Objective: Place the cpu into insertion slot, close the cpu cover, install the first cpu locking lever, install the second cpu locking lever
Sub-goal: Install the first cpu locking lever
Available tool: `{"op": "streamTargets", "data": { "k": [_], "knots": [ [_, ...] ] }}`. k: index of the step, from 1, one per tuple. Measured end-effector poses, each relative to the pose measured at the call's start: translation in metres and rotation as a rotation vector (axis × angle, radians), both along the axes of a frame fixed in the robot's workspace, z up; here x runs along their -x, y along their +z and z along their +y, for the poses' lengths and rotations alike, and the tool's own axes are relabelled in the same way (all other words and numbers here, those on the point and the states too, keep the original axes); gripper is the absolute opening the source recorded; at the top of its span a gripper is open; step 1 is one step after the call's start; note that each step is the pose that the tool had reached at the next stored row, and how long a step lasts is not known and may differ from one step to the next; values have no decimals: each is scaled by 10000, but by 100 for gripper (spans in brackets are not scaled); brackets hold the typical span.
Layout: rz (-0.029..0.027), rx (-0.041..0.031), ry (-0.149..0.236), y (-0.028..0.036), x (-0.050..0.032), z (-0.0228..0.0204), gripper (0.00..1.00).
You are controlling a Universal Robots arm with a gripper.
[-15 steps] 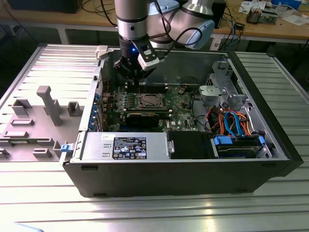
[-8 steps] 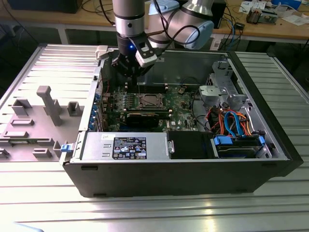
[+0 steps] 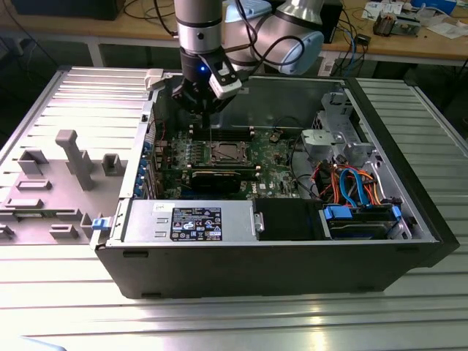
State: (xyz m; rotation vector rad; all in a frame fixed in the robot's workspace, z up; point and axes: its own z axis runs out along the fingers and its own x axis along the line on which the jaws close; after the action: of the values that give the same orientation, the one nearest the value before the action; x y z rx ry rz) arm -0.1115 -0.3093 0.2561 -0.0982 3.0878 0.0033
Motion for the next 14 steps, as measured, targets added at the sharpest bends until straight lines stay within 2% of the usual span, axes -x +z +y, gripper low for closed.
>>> {"op": "streamTargets", "data": {
  "k": [5, 14],
  "knots": [
    [0, 0, 64, -1, -52, 7, 11],
    [-1, 0, 64, -1, -55, 7, 11]
  ]
}}
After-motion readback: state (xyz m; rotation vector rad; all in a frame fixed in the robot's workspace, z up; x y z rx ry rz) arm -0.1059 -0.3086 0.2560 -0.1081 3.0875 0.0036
